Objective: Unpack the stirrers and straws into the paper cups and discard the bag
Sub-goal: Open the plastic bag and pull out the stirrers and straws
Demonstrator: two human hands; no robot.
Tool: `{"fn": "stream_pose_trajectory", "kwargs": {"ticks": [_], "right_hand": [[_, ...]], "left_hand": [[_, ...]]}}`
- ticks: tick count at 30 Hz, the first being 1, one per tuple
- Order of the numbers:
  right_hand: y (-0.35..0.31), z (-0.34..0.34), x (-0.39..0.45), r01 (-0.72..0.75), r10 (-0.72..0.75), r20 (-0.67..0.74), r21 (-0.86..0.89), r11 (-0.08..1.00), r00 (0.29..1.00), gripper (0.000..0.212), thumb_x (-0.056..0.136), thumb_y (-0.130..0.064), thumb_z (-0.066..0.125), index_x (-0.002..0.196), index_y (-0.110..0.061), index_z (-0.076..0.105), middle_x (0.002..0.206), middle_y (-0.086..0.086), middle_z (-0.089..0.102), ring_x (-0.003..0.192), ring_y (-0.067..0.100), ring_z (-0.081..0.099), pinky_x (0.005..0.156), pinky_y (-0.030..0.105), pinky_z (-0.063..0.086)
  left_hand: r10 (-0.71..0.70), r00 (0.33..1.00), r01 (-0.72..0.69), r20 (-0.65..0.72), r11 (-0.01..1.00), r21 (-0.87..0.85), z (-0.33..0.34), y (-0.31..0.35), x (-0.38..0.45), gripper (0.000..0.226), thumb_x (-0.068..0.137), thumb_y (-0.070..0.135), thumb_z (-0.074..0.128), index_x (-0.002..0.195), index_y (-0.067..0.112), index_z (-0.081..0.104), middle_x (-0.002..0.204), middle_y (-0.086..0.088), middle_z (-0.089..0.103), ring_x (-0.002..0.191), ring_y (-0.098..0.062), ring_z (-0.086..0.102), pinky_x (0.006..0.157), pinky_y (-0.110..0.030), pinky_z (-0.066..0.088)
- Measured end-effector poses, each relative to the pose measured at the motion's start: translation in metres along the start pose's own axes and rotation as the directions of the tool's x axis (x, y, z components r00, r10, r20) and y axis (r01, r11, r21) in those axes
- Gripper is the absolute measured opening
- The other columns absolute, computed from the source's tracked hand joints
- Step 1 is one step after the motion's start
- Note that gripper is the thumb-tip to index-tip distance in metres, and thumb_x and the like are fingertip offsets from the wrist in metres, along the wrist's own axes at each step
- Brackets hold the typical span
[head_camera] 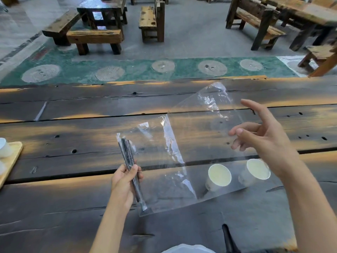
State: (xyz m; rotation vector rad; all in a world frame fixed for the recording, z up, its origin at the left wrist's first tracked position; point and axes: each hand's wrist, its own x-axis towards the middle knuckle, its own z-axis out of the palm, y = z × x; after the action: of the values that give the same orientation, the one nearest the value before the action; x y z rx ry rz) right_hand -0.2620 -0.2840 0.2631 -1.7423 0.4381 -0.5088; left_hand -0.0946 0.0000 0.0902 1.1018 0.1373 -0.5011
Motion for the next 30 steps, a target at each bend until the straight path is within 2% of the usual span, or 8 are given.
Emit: {"fn": "stream_pose_trajectory", "kwargs": {"ticks": [5, 11, 14, 19, 21, 24, 28, 30], "right_hand": [[0.013, 0.008, 0.005, -0.044, 0.042, -0.036, -0.068, 0.997, 0.998, 0.026, 0.093, 0.008, 0.054, 0.107, -0.009, 0.069, 0.076, 0.014, 0.066, 0.061, 0.026, 0.057, 0.057, 0.031, 0.047], [0.032, 0.022, 0.007, -0.234, 0.223, -0.108, -0.1, 0.967, 0.969, 0.016, 0.095, -0.008, 0.056, 0.095, -0.007, 0.072, 0.072, 0.006, 0.064, 0.063, 0.018, 0.053, 0.062, 0.031, 0.045], [0.039, 0.028, 0.006, -0.281, 0.272, -0.087, -0.13, 0.951, 0.958, 0.018, 0.092, -0.023, 0.065, 0.086, -0.008, 0.073, 0.072, 0.003, 0.06, 0.066, 0.016, 0.052, 0.065, 0.03, 0.045], [0.04, 0.033, 0.004, -0.288, 0.277, -0.103, -0.119, 0.95, 0.955, 0.012, 0.084, -0.015, 0.075, 0.073, -0.014, 0.072, 0.068, -0.004, 0.058, 0.068, 0.012, 0.052, 0.067, 0.026, 0.039], [0.043, 0.034, 0.003, -0.256, 0.221, -0.175, -0.211, 0.943, 0.959, 0.015, 0.083, -0.014, 0.076, 0.069, -0.019, 0.071, 0.087, -0.003, 0.057, 0.084, 0.008, 0.052, 0.074, 0.027, 0.038], [0.053, 0.036, 0.002, -0.244, 0.109, -0.293, -0.478, 0.844, 0.95, 0.008, 0.082, -0.023, 0.078, 0.075, -0.024, 0.073, 0.108, -0.001, 0.043, 0.106, 0.014, 0.034, 0.092, 0.028, 0.032], [0.058, 0.036, 0.004, -0.222, 0.071, -0.252, -0.644, 0.732, 0.965, 0.005, 0.083, -0.023, 0.075, 0.079, -0.022, 0.077, 0.092, 0.005, 0.056, 0.097, 0.03, 0.053, 0.087, 0.043, 0.046], [0.056, 0.034, 0.003, -0.254, 0.169, -0.2, -0.559, 0.79, 0.965, 0.012, 0.083, -0.018, 0.075, 0.071, -0.02, 0.073, 0.077, 0.007, 0.063, 0.078, 0.027, 0.061, 0.072, 0.037, 0.048]], "left_hand": [[0.044, 0.999, -0.044, 0.003, 0.999, 0.028, -0.015, 0.008, -0.005, 0.014, 0.096, -0.002, 0.052, 0.108, 0.003, 0.058, 0.069, -0.002, 0.062, 0.058, -0.012, 0.06, 0.058, -0.022, 0.054], [0.09, 0.996, -0.089, -0.007, 0.994, 0.064, -0.021, 0.015, -0.009, 0.028, 0.085, 0.008, 0.062, 0.112, 0.004, 0.058, 0.072, -0.004, 0.061, 0.059, -0.012, 0.059, 0.058, -0.022, 0.054], [0.097, 0.995, -0.097, -0.002, 0.99, 0.104, -0.023, 0.015, -0.01, 0.022, 0.093, 0.0, 0.056, 0.115, 0.003, 0.058, 0.074, -0.006, 0.059, 0.059, -0.012, 0.058, 0.059, -0.022, 0.054], [0.095, 0.995, -0.091, -0.016, 0.983, 0.158, -0.023, 0.019, -0.013, 0.032, 0.082, 0.013, 0.066, 0.113, 0.006, 0.061, 0.077, -0.006, 0.061, 0.062, -0.013, 0.06, 0.061, -0.022, 0.056], [0.086, 0.996, -0.081, -0.023, 0.98, 0.179, -0.023, 0.02, -0.014, 0.031, 0.082, 0.013, 0.066, 0.113, 0.007, 0.061, 0.079, -0.007, 0.062, 0.065, -0.015, 0.06, 0.061, -0.022, 0.056], [0.073, 0.997, -0.067, -0.021, 0.974, 0.217, -0.023, 0.02, -0.014, 0.021, 0.089, 0.008, 0.065, 0.11, 0.007, 0.061, 0.081, -0.008, 0.065, 0.067, -0.016, 0.061, 0.064, -0.026, 0.056], [0.042, 0.998, -0.029, -0.048, 0.968, 0.248, -0.023, 0.019, -0.012, 0.011, 0.096, 0.005, 0.058, 0.107, 0.006, 0.062, 0.082, -0.006, 0.068, 0.068, -0.015, 0.062, 0.068, -0.028, 0.054], [0.028, 0.997, -0.01, -0.067, 0.967, 0.253, -0.026, 0.019, -0.011, 0.012, 0.096, 0.005, 0.058, 0.107, 0.006, 0.063, 0.083, -0.007, 0.069, 0.07, -0.016, 0.062, 0.069, -0.03, 0.053]]}}
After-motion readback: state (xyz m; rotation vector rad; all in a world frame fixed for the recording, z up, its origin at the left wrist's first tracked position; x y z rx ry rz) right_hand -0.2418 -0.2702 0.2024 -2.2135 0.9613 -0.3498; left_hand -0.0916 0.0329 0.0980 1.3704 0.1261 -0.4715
